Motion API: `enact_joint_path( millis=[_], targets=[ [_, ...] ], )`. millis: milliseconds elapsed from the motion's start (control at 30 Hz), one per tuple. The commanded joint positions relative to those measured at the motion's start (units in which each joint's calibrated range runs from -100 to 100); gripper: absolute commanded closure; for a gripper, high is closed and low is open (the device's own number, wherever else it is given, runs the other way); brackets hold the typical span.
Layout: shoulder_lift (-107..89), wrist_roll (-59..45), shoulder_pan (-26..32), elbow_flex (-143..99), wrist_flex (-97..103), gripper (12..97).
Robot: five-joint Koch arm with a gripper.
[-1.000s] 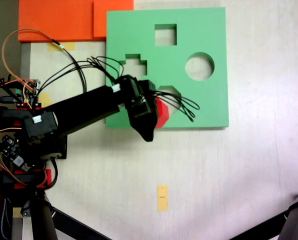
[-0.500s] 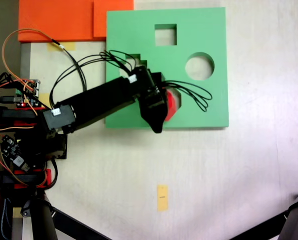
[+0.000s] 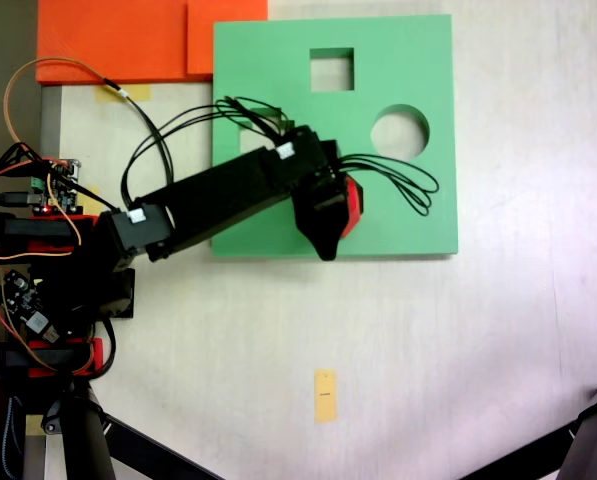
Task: Put the octagonal pillar block into the corresponding hole
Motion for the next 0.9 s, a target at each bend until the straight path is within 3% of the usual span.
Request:
enact_joint_path(
  millis=[0, 667, 867],
  targets=[
    [0.19, 0.44, 0.54, 5.13, -3.92, 75.8],
    [7.88, 1.32, 2.25, 7.92, -3.92, 74.4],
    [12.07, 1.42, 2.54, 7.92, -3.92, 69.7]
  ],
)
